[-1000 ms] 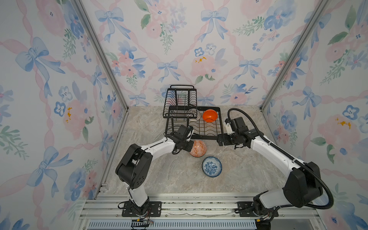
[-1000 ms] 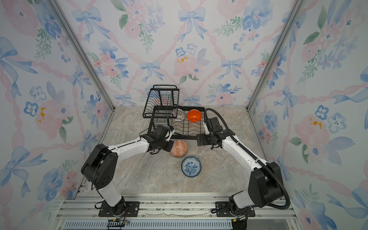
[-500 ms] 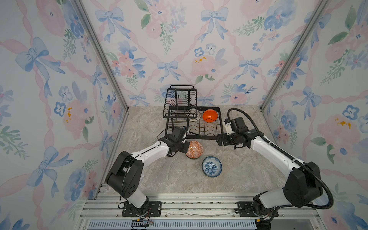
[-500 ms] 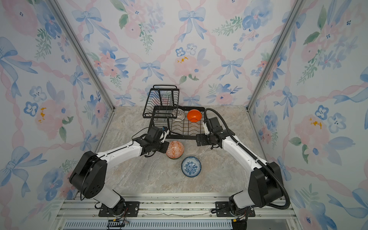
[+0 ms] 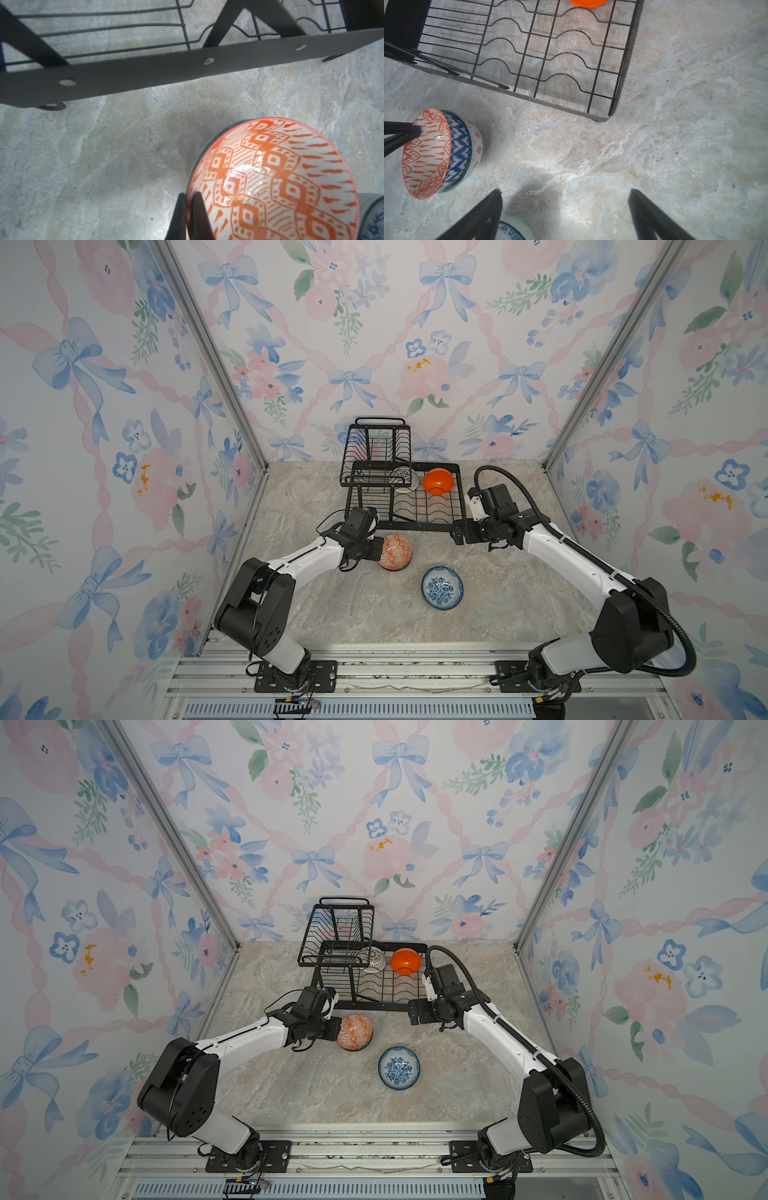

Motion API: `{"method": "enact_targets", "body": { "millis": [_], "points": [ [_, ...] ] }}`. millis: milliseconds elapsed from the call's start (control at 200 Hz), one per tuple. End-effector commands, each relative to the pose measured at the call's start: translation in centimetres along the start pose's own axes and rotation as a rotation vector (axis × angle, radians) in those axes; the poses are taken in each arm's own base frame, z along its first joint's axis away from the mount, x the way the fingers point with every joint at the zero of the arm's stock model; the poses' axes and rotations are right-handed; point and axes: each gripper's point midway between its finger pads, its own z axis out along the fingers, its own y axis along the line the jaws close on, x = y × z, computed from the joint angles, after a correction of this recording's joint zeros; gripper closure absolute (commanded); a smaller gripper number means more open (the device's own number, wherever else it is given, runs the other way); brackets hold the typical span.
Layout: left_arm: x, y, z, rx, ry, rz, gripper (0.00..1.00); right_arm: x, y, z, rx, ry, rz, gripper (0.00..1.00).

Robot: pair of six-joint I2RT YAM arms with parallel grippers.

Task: Load bowls into a dish rack
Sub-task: Move the stack of bowls to the center of the table, then pick up the bowl.

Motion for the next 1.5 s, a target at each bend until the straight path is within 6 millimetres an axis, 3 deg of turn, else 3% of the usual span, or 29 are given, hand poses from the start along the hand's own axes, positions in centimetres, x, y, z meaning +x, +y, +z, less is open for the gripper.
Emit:
{"method": "enact_targets", "body": {
  "millis": [0,290,480,595,775,1320,1495],
  "points": [
    [0.7,0.1,-0.6,0.008,0.01,-0.011,0.94,0.1,0.3,0.2,-0.016,0.001,0.009,0.03],
    [1.1,0.5,-1.2,-0.012,-0.001,-0.005,0.6,0.1,0.4,0.5,-0.017,0.006,0.007,0.03],
    [-0.5,0.2,-1.8,-0.015,-0.041,0.05,0.54,0.0,0.5,0.5,-0.017,0.006,0.005,0.03],
    [-1.5,-0.2,-1.8,-0.005,-0.054,0.077,0.58,0.0,0.4,0.5,-0.016,0.006,0.007,0.03],
    [-1.6,-0.7,-1.0,0.015,-0.035,0.086,0.77,0.1,0.4,0.5,-0.014,0.005,0.007,0.03],
    [-0.2,-0.1,0.3,-0.009,0.014,0.083,0.76,0.2,0.2,0.1,-0.009,0.002,0.002,0.03],
    [0.1,0.0,0.5,-0.013,0.023,0.082,0.81,0.3,0.2,0.1,-0.007,0.002,0.003,0.03]
  ]
}}
